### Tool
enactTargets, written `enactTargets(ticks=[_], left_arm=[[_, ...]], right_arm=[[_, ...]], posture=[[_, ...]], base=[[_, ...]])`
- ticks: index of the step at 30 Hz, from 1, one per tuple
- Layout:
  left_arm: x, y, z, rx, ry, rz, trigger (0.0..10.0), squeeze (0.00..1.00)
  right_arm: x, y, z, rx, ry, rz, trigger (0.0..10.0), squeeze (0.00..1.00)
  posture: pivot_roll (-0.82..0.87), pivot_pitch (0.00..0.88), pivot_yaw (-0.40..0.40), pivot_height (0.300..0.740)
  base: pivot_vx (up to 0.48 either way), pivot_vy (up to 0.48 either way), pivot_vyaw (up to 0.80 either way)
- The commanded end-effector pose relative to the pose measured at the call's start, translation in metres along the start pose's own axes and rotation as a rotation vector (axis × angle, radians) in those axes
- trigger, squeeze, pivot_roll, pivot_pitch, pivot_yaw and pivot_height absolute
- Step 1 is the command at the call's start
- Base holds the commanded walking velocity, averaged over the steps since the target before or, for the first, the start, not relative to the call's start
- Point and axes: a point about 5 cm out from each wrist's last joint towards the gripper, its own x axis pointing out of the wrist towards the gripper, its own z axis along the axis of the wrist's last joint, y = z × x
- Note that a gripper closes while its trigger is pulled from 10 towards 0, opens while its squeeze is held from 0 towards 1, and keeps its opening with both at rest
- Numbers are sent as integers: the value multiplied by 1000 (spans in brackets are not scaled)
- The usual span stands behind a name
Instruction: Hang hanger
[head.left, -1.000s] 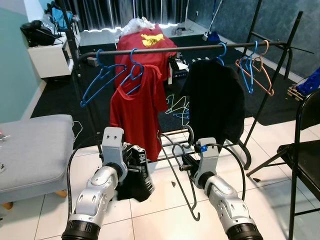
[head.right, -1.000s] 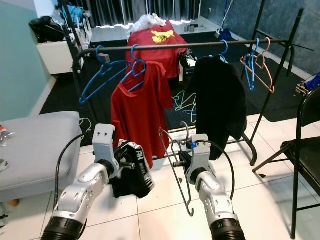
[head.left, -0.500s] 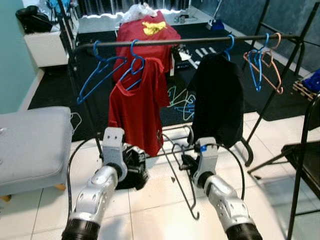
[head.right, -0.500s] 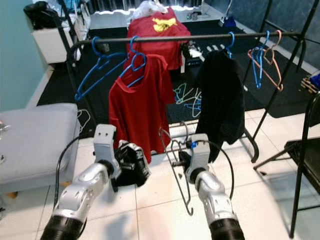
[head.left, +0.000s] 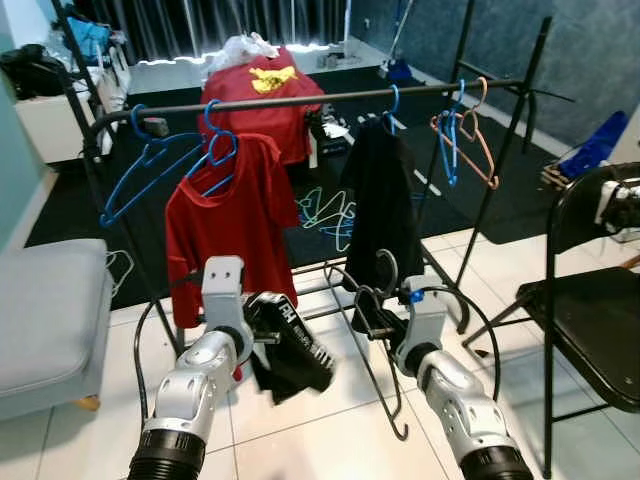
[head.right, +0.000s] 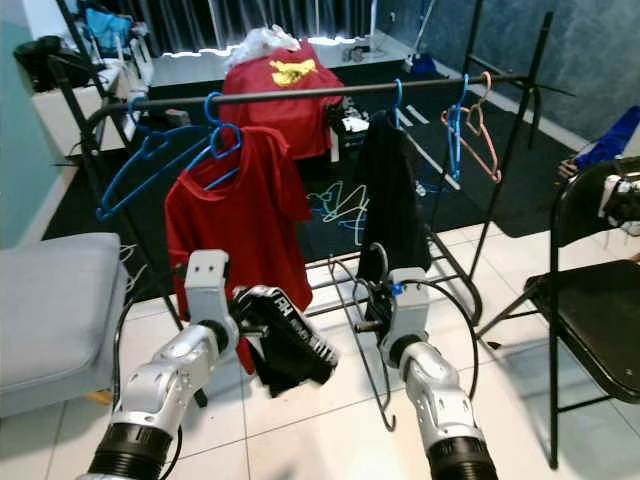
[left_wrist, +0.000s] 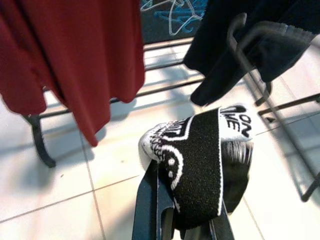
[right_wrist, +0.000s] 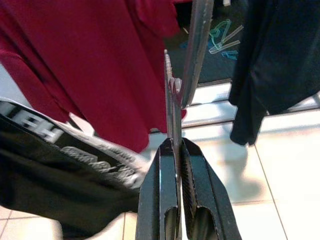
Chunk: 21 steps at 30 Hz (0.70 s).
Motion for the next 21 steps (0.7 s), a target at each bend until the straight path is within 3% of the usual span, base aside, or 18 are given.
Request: enactTargets(ticks=[1, 3, 5, 6, 7, 8, 10, 13, 14, 15, 18, 21], left_arm=[[-1, 8, 3, 68, -20, 50, 10000, 0], [-1, 8, 3, 68, -20, 50, 10000, 0], [-4, 10, 14, 176, -58, 66, 10000, 0], [-4, 10, 14, 176, -58, 66, 10000, 0], [-4, 14, 20, 221, -70, 80, 10000, 0], [-4, 14, 20, 221, -70, 80, 10000, 0], [-3, 20, 25, 263, -75, 96, 10000, 0], [-1, 23, 28, 281, -84, 103, 10000, 0], [-1, 26, 33, 342, -112, 85, 10000, 0], [-1, 26, 33, 342, -112, 85, 10000, 0], [-2, 28, 37, 450, -120, 25, 10000, 0], [-2, 32, 39, 468, -120, 18, 10000, 0]], right_arm=[[2, 17, 8, -76, -5, 134, 10000, 0], [2, 17, 8, -76, -5, 134, 10000, 0], [-3, 19, 13, -177, 21, 269, 10000, 0], [-3, 19, 13, -177, 21, 269, 10000, 0], [-10, 13, 18, -246, 37, 330, 10000, 0], [-10, 13, 18, -246, 37, 330, 10000, 0], [-22, -1, 25, -332, 72, 393, 10000, 0], [-29, -7, 27, -356, 89, 417, 10000, 0], [-44, -15, 28, -398, 130, 485, 10000, 0], [-44, -15, 28, -398, 130, 485, 10000, 0], [-64, -21, 30, -437, 174, 572, 10000, 0], [-70, -20, 34, -433, 150, 614, 10000, 0]], posture=[[-51, 0, -32, 740], [-51, 0, -32, 740], [-61, 0, -30, 740], [-61, 0, -30, 740], [-66, 0, -29, 740], [-66, 0, -29, 740], [-70, 0, -29, 740], [-75, 0, -28, 740], [-79, 0, -26, 740], [-79, 0, -26, 740], [-86, 0, -22, 740], [-89, 0, -20, 740]], base=[[0, 0, 0], [0, 0, 0], [0, 0, 0], [0, 0, 0], [0, 0, 0], [0, 0, 0], [0, 0, 0], [0, 0, 0], [0, 0, 0], [0, 0, 0], [0, 0, 0], [0, 0, 0]])
